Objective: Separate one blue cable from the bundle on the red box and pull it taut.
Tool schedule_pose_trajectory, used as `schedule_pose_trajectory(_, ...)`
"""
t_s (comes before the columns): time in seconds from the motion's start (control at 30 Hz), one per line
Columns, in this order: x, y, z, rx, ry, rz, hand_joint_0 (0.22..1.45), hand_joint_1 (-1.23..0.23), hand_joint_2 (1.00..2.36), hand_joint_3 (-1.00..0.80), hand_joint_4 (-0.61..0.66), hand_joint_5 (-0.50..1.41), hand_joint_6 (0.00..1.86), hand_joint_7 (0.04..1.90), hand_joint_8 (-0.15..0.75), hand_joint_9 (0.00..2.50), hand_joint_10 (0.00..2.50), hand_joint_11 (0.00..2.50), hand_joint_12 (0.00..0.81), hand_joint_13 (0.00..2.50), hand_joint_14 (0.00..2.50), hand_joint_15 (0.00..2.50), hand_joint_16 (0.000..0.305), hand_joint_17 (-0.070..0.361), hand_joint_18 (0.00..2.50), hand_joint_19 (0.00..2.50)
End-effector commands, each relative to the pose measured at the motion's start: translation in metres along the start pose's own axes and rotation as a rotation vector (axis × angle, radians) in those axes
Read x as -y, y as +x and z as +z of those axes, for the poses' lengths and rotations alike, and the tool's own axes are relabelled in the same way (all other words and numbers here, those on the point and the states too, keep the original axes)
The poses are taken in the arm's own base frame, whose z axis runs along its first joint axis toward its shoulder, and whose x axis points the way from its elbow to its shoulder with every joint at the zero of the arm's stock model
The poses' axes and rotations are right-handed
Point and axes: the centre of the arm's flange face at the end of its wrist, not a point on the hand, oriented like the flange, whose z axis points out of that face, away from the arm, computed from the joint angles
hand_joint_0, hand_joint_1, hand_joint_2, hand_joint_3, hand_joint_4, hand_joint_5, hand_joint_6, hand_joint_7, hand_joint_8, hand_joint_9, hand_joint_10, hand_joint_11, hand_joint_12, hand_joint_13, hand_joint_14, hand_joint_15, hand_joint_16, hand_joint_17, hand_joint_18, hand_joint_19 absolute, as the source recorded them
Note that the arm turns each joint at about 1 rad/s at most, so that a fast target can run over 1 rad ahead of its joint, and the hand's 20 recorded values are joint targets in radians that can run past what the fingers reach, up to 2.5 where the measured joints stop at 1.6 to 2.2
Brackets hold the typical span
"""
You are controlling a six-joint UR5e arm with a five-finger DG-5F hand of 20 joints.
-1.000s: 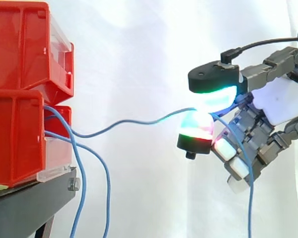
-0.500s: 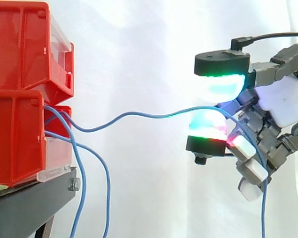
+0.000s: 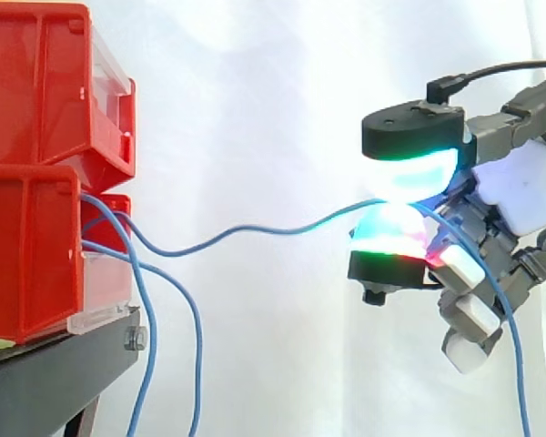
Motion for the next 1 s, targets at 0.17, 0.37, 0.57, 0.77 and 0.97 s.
schedule_pose_trajectory(0.17, 0.0, 0.0, 0.0, 0.001, 0.003, -0.003, 0.63, -0.9, 1.02, -0.16, 0.09, -0.03, 0.88, 1.16, 0.224, 1.25, 0.02, 0.52, 0.362, 0.98, 0.03, 0.75, 0.037, 0.084, 0.79, 0.42)
schedule_pose_trajectory(0.37, 0.0, 0.0, 0.0, 0.0, 0.003, -0.003, 0.64, -0.88, 1.02, -0.19, 0.08, -0.03, 0.89, 1.17, 0.221, 1.24, 0.02, 0.54, 0.364, 0.97, 0.03, 0.76, 0.037, 0.083, 0.79, 0.43)
schedule_pose_trajectory(0.57, 0.002, 0.001, 0.0, -0.003, 0.005, -0.005, 0.6, -0.73, 1.02, -0.26, 0.07, -0.04, 0.9, 1.14, 0.21, 1.24, 0.02, 0.55, 0.362, 0.94, 0.03, 0.77, 0.039, 0.087, 0.75, 0.47)
schedule_pose_trajectory(0.77, 0.006, 0.002, 0.001, -0.003, 0.012, -0.009, 0.58, -0.63, 1.0, -0.19, 0.03, -0.01, 0.86, 1.19, 0.252, 1.33, 0.02, 0.48, 0.428, 1.0, 0.03, 0.75, 0.053, 0.119, 0.8, 0.46)
schedule_pose_trajectory(0.97, 0.028, 0.003, 0.005, -0.003, 0.048, -0.02, 0.57, -0.69, 1.03, -0.13, 0.03, -0.01, 0.86, 1.19, 0.28, 1.34, 0.02, 0.48, 0.449, 1.04, 0.02, 0.78, 0.056, 0.125, 0.85, 0.43)
